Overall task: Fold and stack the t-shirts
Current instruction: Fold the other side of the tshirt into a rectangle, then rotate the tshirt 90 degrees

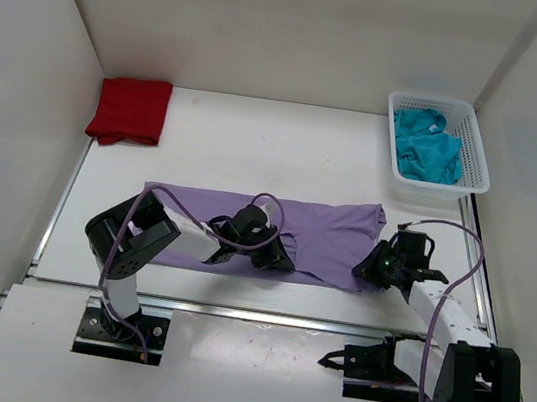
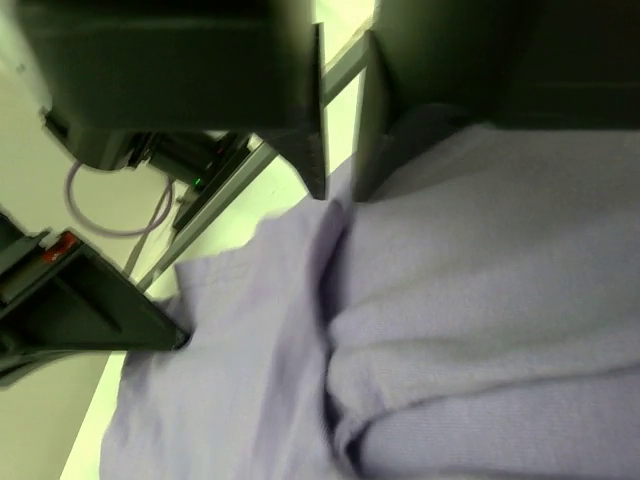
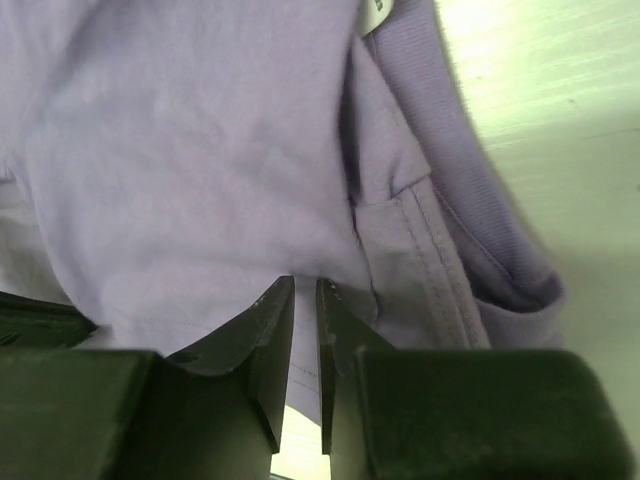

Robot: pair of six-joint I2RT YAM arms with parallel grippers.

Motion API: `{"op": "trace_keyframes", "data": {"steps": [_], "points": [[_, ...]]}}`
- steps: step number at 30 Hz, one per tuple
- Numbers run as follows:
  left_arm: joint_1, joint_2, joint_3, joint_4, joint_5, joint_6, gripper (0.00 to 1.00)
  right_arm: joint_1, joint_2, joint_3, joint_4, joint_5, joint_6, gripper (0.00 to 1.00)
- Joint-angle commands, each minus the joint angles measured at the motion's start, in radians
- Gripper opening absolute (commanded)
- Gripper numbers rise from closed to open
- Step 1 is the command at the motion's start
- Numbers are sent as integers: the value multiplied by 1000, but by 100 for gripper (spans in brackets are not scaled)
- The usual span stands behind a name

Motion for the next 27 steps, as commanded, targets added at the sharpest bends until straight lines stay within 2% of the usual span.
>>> {"op": "trace_keyframes", "data": {"steps": [1, 3, 8, 14, 17, 21, 24, 26, 27], "points": [[8, -56, -24, -17, 40, 47, 32, 8, -20, 21, -29, 41, -12, 15], [2, -86, -29, -44, 46, 85, 39, 31, -43, 64, -67, 56, -11, 16], [22, -178, -29, -118, 33, 225, 36, 105, -14, 130, -13, 48, 8, 16], [112, -282, -80, -195, 82, 335, 36, 156, 286, 259, 165, 67, -15, 10], [183, -351, -95, -253, 65, 398, 37, 180, 476, 357, 175, 57, -37, 8], [267, -470, -123, -319, 71, 446, 38, 200, 738, 621, 127, 45, -64, 6], [344, -528, -161, -303, 95, 425, 40, 185, 956, 935, 65, 10, -80, 6], [389, -548, -163, -330, 114, 434, 40, 186, 1169, 1343, -61, -11, -100, 6], [399, -546, -157, -365, 99, 449, 40, 202, 1295, 1470, -147, -21, -109, 7]]}}
